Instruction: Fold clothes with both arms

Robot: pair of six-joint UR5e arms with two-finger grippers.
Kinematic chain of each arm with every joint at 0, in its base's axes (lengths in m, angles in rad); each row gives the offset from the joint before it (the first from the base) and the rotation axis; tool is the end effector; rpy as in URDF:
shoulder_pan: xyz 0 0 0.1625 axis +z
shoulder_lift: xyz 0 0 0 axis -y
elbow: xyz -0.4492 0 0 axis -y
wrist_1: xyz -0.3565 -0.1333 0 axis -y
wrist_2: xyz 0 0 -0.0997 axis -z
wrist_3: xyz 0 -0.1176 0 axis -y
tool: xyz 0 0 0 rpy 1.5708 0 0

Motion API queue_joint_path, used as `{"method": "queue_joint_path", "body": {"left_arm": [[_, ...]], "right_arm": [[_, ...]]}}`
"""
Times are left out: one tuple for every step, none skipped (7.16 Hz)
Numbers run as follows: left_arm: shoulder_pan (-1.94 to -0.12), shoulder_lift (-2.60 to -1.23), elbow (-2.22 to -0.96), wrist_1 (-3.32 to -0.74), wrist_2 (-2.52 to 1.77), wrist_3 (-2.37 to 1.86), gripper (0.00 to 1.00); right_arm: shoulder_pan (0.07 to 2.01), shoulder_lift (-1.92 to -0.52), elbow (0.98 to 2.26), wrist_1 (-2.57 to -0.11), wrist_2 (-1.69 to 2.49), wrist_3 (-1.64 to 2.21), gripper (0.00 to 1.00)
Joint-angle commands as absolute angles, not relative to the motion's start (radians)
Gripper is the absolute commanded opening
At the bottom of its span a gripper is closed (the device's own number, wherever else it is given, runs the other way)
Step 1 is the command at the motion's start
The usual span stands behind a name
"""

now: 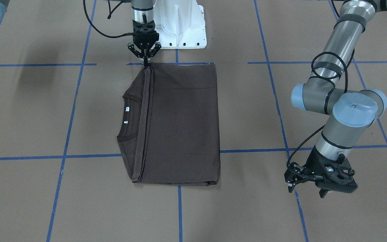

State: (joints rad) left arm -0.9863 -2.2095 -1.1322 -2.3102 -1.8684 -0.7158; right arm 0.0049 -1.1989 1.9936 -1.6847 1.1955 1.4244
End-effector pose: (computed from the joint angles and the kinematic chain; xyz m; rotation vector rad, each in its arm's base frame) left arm 0.3407 -0.6940 0.4382 0.5750 0.7828 0.0190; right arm -0.5584 -0.1791 0.3488 0.4101 -0.6430 -0.0068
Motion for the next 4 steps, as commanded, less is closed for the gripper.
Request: {"method": "queue_joint_path", "body": {"left_arm": [[-0.983,-2.209,-1.137,-2.31,-1.868,-0.716,1.0],[-0.983,-2.209,-1.137,-2.31,-1.868,-0.716,1.0],[-0.982,-2.209,-1.137,-2.31,-1.868,-0.716,1.0],[-0.982,-2.209,-1.137,-2.31,-1.868,-0.716,1.0]], "right_arm": [[-0.001,-1.255,2.011,-1.684,1.193,1.524,0.0],[-0.012,-1.259,2.01,-1.684,1.193,1.56,0.03],[-0.018,-1.259,2.006,-1.684,1.192,1.566,0.99],[-0.015,-1.252,2.009,-1.681,1.193,1.56,1.0]]}}
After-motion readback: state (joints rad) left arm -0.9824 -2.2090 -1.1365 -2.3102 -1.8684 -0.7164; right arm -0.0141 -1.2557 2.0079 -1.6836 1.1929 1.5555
